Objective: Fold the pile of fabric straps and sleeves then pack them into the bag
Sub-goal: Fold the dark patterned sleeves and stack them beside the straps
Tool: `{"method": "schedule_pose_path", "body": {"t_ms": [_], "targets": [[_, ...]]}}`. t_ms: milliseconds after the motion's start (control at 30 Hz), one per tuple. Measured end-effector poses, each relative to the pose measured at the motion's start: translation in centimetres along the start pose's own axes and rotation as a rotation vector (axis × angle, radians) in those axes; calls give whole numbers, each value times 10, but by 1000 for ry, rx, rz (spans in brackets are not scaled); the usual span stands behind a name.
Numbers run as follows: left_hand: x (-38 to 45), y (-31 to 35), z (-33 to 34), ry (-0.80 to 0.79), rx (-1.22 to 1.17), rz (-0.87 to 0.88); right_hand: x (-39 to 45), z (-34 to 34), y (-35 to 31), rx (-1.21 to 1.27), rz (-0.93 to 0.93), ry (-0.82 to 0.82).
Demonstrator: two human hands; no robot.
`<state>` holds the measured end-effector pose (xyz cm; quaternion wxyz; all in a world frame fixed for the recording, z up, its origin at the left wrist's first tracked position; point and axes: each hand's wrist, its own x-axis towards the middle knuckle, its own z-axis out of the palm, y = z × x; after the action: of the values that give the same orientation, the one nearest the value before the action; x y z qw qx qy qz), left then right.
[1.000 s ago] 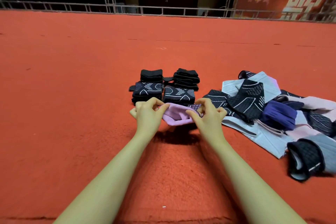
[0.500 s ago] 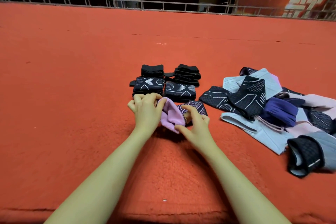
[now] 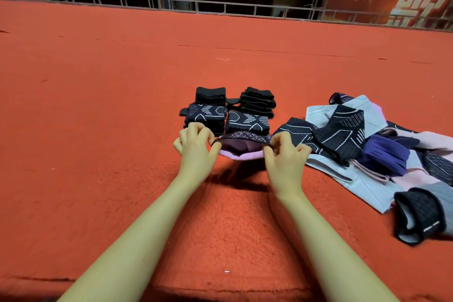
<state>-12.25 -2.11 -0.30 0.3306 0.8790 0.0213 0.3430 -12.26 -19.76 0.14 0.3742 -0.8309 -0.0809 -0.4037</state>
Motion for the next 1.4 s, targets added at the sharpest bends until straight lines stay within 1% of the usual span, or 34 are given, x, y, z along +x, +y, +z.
{"method": "schedule_pose_path", "body": {"t_ms": [33, 67, 167, 300, 367, 433, 500, 567, 667, 733, 800, 867, 933, 1000, 1133, 1233, 1300, 1367, 1400], "targets": [[2, 1, -1, -4, -7, -2, 3, 0, 1, -27, -41, 17], [3, 1, -2, -19, -16, -1, 6, 0, 4, -17, -53, -2], [5, -4, -6, -82, -39, 36, 12, -5, 5, 137, -19, -155], [2, -17, -13, -147, 5, 174, 7, -7, 2, 239, -67, -155], [-3, -15, -12, -213, 23, 250, 4, -3, 4, 271, -40, -194], [-12, -8, -9, -275, 34, 286, -1, 1, 11, 271, 12, -243], [-20, -4, -2, -304, 123, 309, -5, 3, 21, 190, 59, -313], [-30, -2, 5, -335, 229, 306, -9, 5, 34, 23, 83, -440], [-45, -1, 14, -372, 311, 315, -15, 8, 53, -232, 30, -703], [-52, 2, 19, -379, 357, 294, -18, 10, 60, -330, -21, -777], [-55, 1, 22, -423, 402, 251, -17, 15, 64, -350, -31, -760], [-58, -1, 25, -435, 371, 199, -14, 20, 66, -314, -14, -723], [-61, -1, 28, -409, 341, 169, -13, 23, 68, -290, -24, -696], [-61, -2, 28, -350, 293, 199, -14, 23, 71, -288, -61, -654], [-52, -15, 21, -201, 89, 323, -18, 15, 67, -198, -167, -399], [-32, -13, 10, -179, 18, 362, -8, 13, 54, -216, -249, -236], [-23, -13, 7, -174, 14, 354, 4, 12, 46, -220, -262, -171], [-16, -13, 5, -166, 35, 296, 16, 9, 42, -264, -307, -148], [-13, -14, 5, -145, 64, 297, 21, 7, 42, -308, -343, -137]]}}
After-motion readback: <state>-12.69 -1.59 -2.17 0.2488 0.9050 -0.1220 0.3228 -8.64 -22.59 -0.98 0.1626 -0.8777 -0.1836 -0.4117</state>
